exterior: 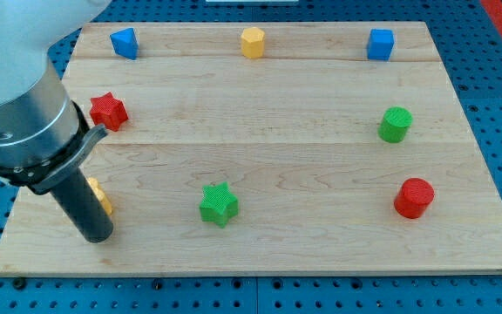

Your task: Push the green star up a bit

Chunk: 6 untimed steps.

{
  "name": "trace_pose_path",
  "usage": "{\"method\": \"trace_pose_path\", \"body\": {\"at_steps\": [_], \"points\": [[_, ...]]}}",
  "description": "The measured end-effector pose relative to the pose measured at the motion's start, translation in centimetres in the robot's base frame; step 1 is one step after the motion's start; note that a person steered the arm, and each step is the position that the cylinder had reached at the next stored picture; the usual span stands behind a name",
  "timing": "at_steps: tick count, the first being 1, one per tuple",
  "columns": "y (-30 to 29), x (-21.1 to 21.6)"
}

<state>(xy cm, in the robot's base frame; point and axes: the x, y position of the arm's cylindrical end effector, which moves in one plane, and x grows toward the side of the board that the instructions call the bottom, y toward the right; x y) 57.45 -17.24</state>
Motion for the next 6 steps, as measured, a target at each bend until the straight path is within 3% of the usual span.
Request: {"method": "trace_pose_path", "body": {"at_steps": [4, 6], "points": [[6.1, -0.5], [19.8, -0.5]]}}
